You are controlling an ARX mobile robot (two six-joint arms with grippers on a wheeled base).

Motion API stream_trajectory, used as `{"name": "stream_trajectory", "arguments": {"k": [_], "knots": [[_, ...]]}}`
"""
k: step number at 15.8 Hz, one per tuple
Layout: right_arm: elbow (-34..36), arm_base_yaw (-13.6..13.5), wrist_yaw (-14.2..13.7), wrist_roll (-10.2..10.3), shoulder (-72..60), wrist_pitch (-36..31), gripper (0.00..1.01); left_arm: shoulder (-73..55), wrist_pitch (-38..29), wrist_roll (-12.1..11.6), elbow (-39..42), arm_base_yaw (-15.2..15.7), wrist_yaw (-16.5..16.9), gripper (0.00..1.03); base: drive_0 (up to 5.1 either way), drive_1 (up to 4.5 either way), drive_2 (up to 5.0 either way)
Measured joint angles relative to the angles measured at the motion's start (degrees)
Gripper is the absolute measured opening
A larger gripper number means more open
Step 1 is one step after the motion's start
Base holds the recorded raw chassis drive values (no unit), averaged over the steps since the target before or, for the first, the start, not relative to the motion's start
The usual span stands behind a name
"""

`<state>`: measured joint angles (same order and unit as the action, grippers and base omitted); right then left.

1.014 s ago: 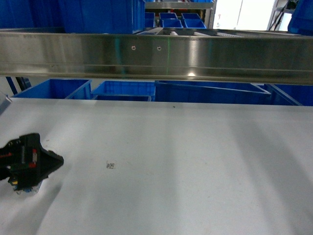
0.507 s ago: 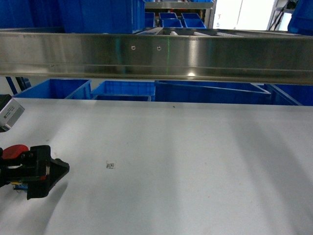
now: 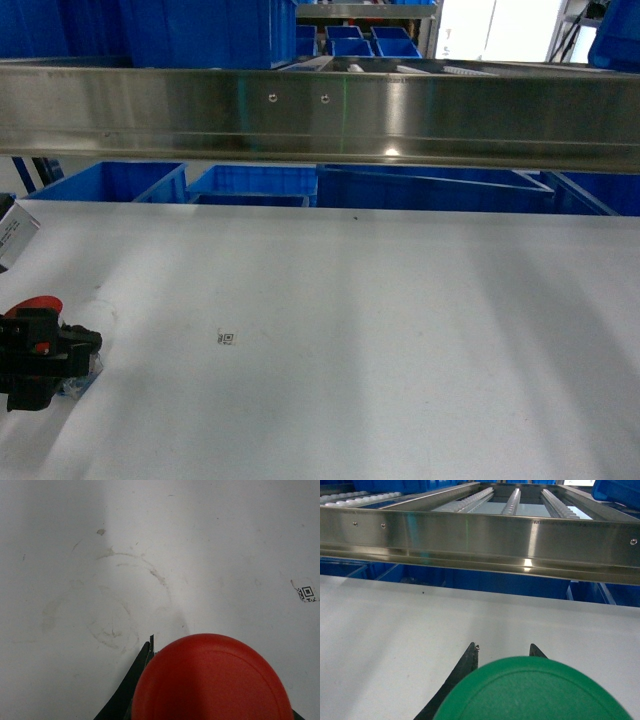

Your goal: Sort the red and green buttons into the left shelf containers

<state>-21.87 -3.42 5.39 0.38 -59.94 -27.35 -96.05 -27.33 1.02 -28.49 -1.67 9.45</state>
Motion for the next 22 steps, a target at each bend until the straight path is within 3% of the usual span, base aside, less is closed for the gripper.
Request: {"name": "stream_trajectory", "arguments": {"k": [3,5,8,11,18,22], "knots": [[0.0,0.0,0.0,0.0,0.0,0.0,0.25,3.02,-0.2,-0.02,1.75,1.29,0.72,0.27,0.0,0.0,0.0],[0.0,0.0,0.0,0.0,0.0,0.0,0.25,11.74,-1.88,0.09,3.48,3.23,0.81,0.27,0.0,0.0,0.0],[0.0,0.0,-0.02,0.0,0.0,0.0,0.25,30.36,12.48,3.8,0.63,5.57,2.12,0.26,0.0,0.0,0.0],[0.0,0.0,-0.02,0.0,0.0,0.0,0.25,40.94,18.36,7.61,-5.42,3.34,4.0,0.26,0.0,0.0,0.0],[0.0,0.0,0.0,0.0,0.0,0.04,0.25,39.95,19.52,7.1,-3.13,2.95,2.86,0.26,0.0,0.0,0.0],[0.0,0.04,-0.17,0.0,0.0,-0.02,0.25,39.91,19.56,6.84,-3.19,2.62,3.23,0.26,-4.7,2.69,2.7]]}}
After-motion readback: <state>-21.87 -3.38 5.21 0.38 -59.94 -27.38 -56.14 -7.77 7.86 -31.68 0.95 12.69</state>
